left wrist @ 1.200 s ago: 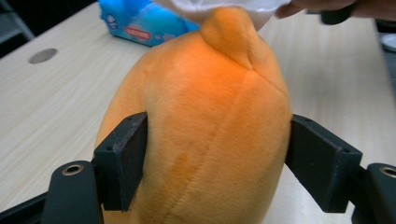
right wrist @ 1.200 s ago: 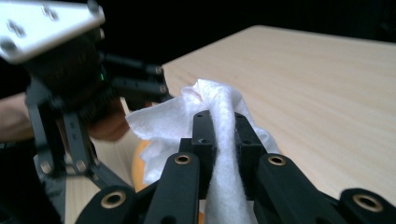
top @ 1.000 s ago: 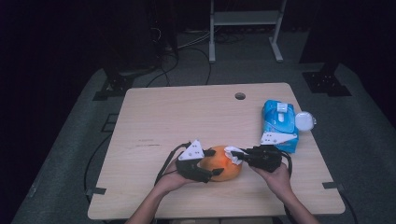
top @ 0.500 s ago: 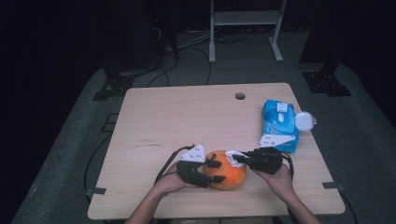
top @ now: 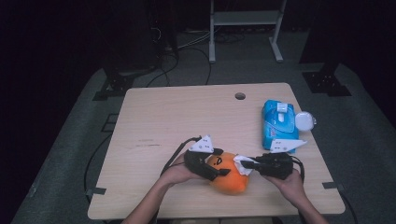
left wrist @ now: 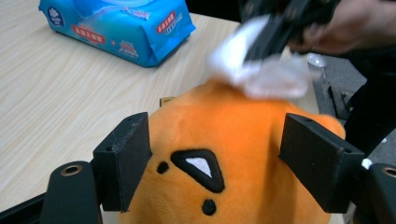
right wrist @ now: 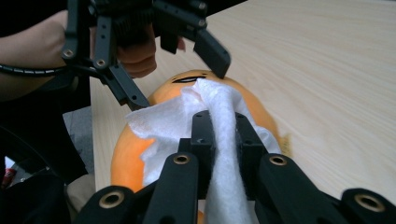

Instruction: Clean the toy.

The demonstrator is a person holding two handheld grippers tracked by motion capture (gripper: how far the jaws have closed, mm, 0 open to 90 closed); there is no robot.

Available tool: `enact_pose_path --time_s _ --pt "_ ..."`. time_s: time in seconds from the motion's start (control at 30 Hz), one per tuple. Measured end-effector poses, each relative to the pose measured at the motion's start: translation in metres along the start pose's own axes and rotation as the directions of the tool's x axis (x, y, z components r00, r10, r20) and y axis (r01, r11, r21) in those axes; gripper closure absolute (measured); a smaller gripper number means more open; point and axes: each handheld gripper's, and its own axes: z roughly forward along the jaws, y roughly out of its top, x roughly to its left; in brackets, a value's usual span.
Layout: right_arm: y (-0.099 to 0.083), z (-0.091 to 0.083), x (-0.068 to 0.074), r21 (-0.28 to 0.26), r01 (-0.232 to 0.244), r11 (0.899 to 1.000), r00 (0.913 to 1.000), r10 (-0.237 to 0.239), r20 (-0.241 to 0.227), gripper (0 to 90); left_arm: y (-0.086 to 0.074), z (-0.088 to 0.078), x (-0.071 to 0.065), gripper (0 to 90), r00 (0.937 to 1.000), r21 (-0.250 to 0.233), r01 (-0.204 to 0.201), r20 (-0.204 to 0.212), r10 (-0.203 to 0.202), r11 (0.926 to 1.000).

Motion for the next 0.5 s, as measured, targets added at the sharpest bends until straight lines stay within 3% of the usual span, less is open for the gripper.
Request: enact_pose_path --time_s 0.1,0.17,0.33,0.5 --pt "-0.004 -0.020 -0.004 0.007 0.007 1.000 0.9990 -0.007 0.044 80.6 0.003 -0.002 -0.001 24.7 0.9996 -0.024 -0.014 -0.025 0.014 0.9996" --pt "-0.011 -0.035 -0.008 0.005 -0.009 1.000 0.9974 0.008 0.071 80.5 0.007 -0.001 -0.002 24.7 0.9995 -0.037 -0.023 -0.021 0.022 0.9991" --pt "-0.029 -0.057 -0.018 0.029 -0.035 0.999 0.9910 0.031 0.130 80.1 0.013 0.010 -0.003 26.9 0.9984 0.016 -0.056 -0.002 0.056 0.9983" --pt "-0.042 -0.066 -0.026 0.066 -0.051 0.996 0.9850 0.039 0.168 79.6 0.014 0.015 0.000 27.8 0.9989 0.020 -0.046 0.009 0.046 0.9987"
